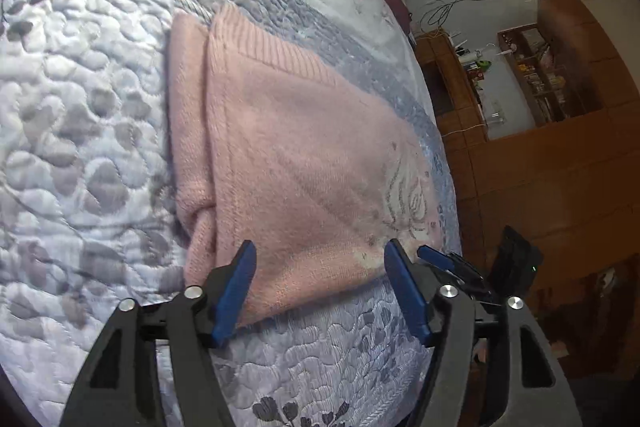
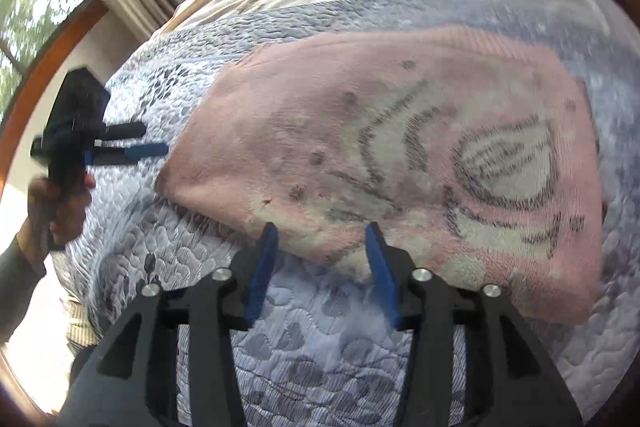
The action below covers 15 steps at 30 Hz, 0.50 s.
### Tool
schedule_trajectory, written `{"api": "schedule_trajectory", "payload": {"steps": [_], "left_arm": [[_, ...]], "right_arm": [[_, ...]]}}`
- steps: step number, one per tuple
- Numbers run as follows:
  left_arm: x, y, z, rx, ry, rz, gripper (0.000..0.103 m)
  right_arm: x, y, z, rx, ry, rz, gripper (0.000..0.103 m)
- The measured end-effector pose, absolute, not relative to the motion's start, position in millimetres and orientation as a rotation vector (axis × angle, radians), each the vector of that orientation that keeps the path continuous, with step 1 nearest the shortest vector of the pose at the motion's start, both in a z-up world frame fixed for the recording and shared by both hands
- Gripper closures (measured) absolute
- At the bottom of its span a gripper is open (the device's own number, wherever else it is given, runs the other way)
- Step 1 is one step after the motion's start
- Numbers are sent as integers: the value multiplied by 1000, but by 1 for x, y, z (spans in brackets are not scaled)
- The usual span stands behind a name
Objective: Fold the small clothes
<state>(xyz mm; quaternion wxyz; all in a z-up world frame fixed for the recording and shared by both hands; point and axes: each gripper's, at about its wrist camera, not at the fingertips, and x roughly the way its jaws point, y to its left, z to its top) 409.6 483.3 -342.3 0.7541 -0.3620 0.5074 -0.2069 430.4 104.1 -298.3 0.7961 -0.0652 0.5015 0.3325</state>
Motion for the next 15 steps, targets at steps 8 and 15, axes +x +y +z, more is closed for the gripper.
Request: {"api": "schedule_trajectory", "payload": {"steps": [8, 15], "left_arm": [[467, 541, -360, -843, 1273, -349, 31], [509, 534, -400, -857, 1365, -393, 31]], "right_arm": [[347, 250, -326, -759, 835, 773, 45], [365, 295, -358, -851, 830, 736, 45]]}}
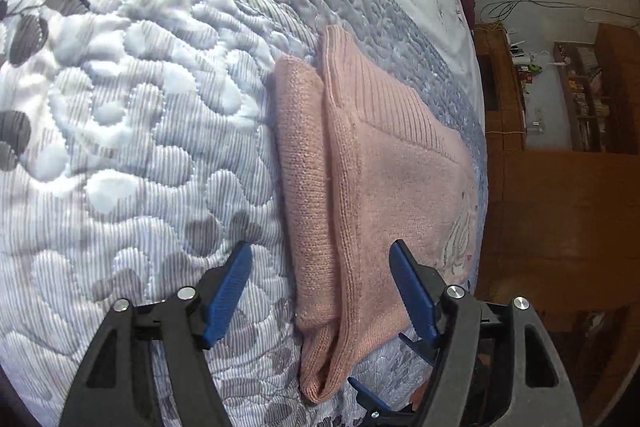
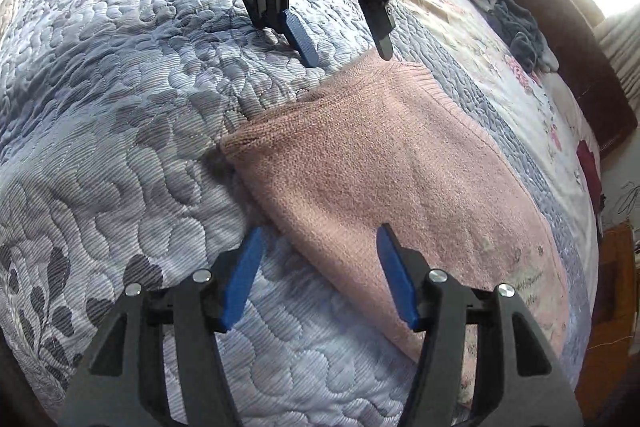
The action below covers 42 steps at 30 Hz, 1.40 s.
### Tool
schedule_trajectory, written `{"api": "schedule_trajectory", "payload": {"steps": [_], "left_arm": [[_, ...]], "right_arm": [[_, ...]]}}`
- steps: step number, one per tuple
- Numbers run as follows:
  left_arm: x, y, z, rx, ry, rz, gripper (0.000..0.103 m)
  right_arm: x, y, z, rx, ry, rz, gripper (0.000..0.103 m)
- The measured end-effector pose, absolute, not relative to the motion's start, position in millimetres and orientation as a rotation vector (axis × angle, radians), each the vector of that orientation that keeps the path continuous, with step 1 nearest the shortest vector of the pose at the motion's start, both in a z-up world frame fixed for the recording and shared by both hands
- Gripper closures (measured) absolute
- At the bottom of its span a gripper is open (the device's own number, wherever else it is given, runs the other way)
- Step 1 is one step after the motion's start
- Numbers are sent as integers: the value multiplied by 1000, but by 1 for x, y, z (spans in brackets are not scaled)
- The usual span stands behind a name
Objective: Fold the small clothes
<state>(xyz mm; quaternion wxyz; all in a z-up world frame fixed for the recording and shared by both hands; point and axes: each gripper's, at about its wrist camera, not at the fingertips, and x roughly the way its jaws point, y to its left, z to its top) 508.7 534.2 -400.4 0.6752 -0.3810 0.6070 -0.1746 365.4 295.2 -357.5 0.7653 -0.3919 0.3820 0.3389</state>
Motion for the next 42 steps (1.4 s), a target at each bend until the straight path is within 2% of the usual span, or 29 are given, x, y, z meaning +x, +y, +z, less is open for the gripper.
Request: {"api": "schedule_trajectory", "payload": {"steps": [7, 18, 27, 31, 35, 37, 42], "left_arm": [[543, 528, -413, -865, 1352, -464, 31], [568, 507, -419, -821, 1374, -516, 31], [580, 510, -417, -827, 1377, -515, 34], [578, 509, -419, -796, 1389, -494, 48], [576, 519, -424, -825, 1400, -463, 69], [576, 520, -423, -827, 1396, -460, 76], [576, 514, -408, -776, 1404, -426, 80]], "right_arm": [[384, 312, -379, -851, 833, 723, 46], [404, 325, -381, -816, 812, 699, 46], [420, 339, -379, -784, 779, 639, 56], [416, 341, -379, -777, 765, 624, 64], [416, 338, -379, -753, 767, 618, 77], [418, 337, -376, -730, 772, 615, 84], [419, 332, -368, -687, 771, 611, 87]]}}
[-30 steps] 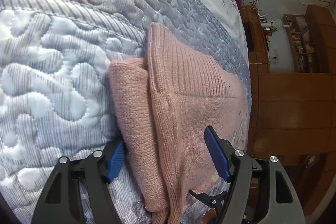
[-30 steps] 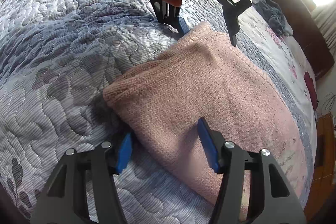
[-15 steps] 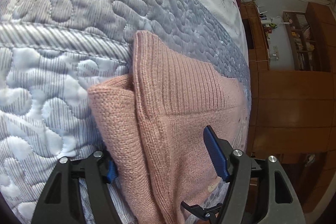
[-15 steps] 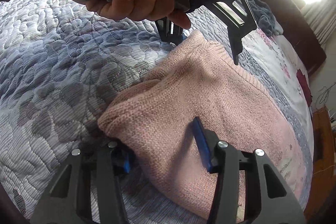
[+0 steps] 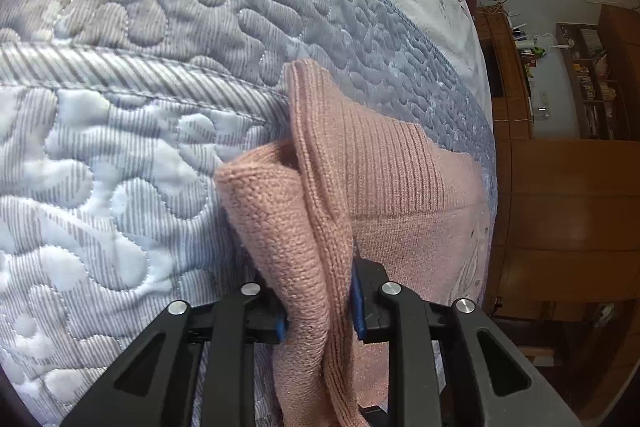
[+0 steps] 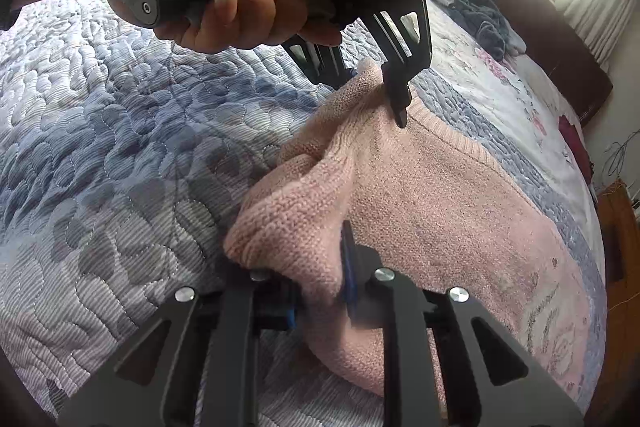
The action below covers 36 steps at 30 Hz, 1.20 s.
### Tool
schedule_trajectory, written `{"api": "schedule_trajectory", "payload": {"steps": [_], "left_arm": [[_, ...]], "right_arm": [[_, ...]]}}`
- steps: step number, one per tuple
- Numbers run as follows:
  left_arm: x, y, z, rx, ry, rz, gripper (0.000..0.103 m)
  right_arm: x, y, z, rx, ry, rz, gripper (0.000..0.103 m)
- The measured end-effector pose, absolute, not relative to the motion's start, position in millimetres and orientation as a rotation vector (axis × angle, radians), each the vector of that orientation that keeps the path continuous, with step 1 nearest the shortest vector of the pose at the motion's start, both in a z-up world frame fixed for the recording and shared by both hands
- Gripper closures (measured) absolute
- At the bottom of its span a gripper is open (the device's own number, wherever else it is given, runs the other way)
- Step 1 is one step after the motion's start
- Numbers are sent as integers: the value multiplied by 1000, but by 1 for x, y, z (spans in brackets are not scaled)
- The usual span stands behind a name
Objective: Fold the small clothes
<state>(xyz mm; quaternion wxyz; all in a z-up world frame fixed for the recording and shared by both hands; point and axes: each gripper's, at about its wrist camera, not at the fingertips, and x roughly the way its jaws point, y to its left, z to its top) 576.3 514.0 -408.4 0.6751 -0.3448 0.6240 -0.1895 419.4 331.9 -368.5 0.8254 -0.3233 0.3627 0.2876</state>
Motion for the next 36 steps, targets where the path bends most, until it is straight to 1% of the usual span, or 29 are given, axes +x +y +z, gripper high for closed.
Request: {"api": "schedule_trajectory", "payload": {"steps": [5, 11, 16, 21, 27, 36], "left_arm": [[578, 505, -381, -732, 1401, -401, 81], [580, 485, -327, -638, 1400, -373, 81], [586, 455, -283, -564, 1395, -356, 81], [589, 428, -254, -518, 1389, -331, 81], [593, 396, -234, -450, 1404, -294, 81], [604, 349, -220, -342, 1441, -217, 81]], "right_arm": [[410, 323, -348, -602, 752, 608, 89], [414, 300, -308, -464, 740, 615, 89], [416, 273, -273, -378, 722, 602, 90], [421, 242, -251, -302, 710, 589, 90], [425, 208, -239, -191, 701, 594, 90], [438, 157, -233, -25, 716, 602, 90]]}}
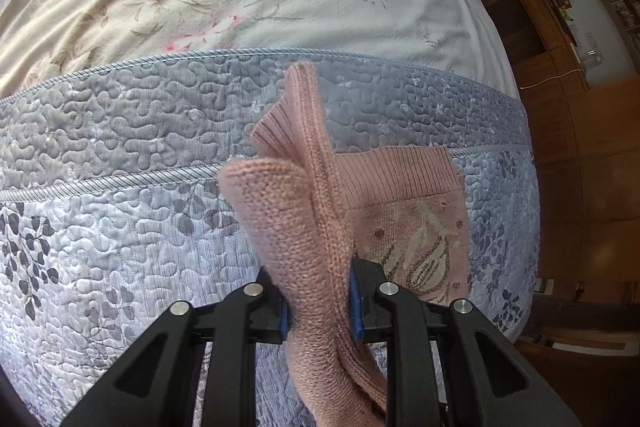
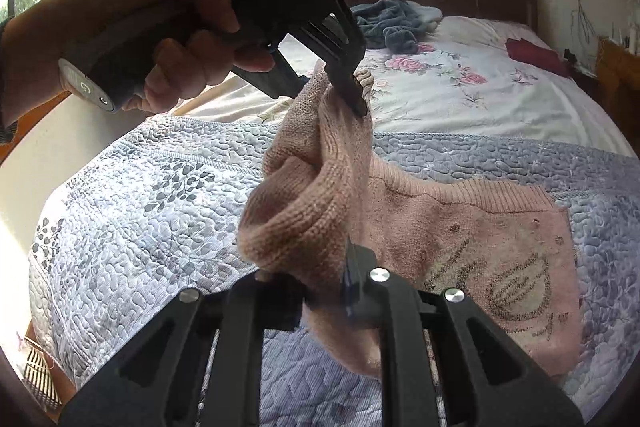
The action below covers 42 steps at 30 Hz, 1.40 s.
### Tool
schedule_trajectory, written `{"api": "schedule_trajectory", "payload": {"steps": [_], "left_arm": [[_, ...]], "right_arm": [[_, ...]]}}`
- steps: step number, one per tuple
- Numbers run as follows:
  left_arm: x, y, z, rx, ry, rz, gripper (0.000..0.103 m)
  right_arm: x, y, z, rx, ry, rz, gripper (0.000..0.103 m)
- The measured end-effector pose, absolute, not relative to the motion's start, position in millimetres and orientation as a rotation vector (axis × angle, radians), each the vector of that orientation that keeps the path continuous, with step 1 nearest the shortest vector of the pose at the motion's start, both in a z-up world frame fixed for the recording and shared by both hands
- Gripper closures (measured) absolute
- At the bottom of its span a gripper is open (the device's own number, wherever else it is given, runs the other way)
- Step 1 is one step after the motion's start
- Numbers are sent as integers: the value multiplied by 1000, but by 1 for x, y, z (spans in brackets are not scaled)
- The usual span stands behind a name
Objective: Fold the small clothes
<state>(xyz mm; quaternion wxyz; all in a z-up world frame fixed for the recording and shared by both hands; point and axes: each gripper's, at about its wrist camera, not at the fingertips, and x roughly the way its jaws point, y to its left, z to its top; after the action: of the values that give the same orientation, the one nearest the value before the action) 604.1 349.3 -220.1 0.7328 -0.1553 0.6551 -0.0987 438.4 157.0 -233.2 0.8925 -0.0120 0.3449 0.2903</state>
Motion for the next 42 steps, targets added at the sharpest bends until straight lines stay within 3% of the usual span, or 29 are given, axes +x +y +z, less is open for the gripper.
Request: {"api": "schedule_trajectory", "payload": {"steps": [12, 42], "left_arm": [[624, 275, -209, -210, 1476, -177, 81], [649, 155, -248, 0, 1547, -52, 81]], "right_arm": [[448, 104, -227, 66, 724, 573, 90], [461, 18, -250, 243, 817, 514, 91]]}}
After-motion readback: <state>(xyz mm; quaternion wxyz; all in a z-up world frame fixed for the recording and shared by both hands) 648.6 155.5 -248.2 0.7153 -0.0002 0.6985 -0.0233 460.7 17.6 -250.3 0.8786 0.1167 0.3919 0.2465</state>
